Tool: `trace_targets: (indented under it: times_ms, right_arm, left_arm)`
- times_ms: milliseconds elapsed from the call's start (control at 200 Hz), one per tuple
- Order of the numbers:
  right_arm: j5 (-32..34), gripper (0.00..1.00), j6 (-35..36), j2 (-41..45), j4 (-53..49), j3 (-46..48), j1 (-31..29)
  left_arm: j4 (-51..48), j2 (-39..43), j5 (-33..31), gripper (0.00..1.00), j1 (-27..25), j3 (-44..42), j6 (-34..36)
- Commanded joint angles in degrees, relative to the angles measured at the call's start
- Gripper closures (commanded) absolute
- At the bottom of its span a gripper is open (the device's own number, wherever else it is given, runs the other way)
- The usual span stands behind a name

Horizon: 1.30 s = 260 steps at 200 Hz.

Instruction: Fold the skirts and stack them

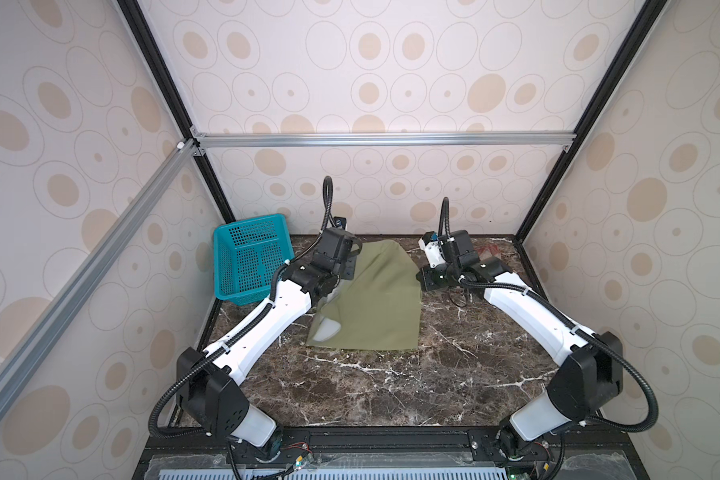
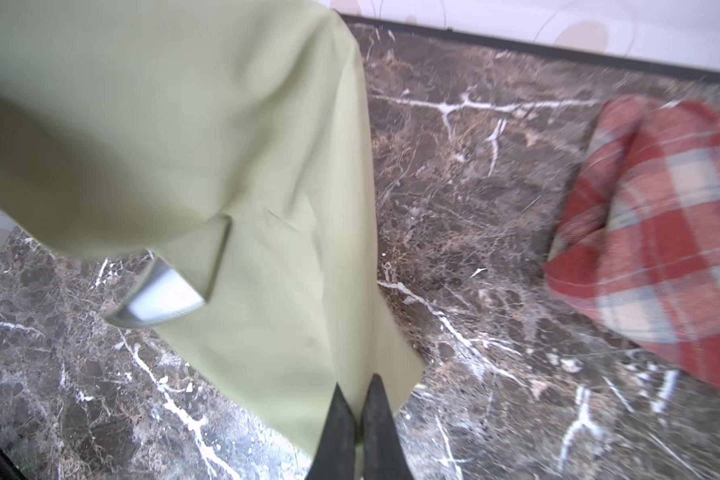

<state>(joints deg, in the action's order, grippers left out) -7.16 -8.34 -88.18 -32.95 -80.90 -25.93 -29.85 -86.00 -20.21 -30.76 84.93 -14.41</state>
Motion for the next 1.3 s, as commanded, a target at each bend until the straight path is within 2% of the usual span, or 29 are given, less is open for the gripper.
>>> trace_targets:
  times_ms: [0, 265, 560, 735, 960, 1070, 1170, 1295]
  right_arm:
    - [0.9, 1.00, 2.2, 4.2, -3.4, -1.3, 0.1]
    - [-6.6, 1.00, -2.4, 11.1, -3.5, 3.5, 0.0]
    - [-5.2, 1.00, -4.4, 16.0, -5.8, 5.4, -4.5]
    - [-1.0, 1.00, -4.8, 17.3, -8.7, 3.6, -11.2]
    - [-1.1, 1.00, -9.8, 18.8, -5.2, 5.1, -20.9]
    - [-3.0, 1.00, -13.5, 19.1, -1.9, 6.9, -24.4]
    - [-6.6, 1.00, -18.9, 20.3, 5.0, 11.5, -24.7]
    - [-2.6, 1.00, -21.4, 20.8, 5.4, 14.5, -24.7]
  left_arm:
    - [-3.3, 1.9, -5.7, 1.00, 1.4, 5.0, 6.7]
    - [0.1, 2.9, -6.8, 1.00, 3.3, 7.3, 12.6]
    - [2.4, 1.0, -9.6, 1.00, 4.0, 12.1, 17.3]
    - [3.6, -0.6, -13.6, 1.00, 4.1, 18.7, 21.1]
    - [7.5, -1.2, -14.2, 1.00, 4.1, 25.5, 24.0]
    - [7.9, -2.5, -11.8, 1.00, 4.1, 28.6, 25.3]
    - [7.8, -5.3, -7.6, 1.00, 3.9, 30.3, 24.1]
    - [9.1, -9.8, -1.4, 1.00, 3.2, 31.0, 21.0]
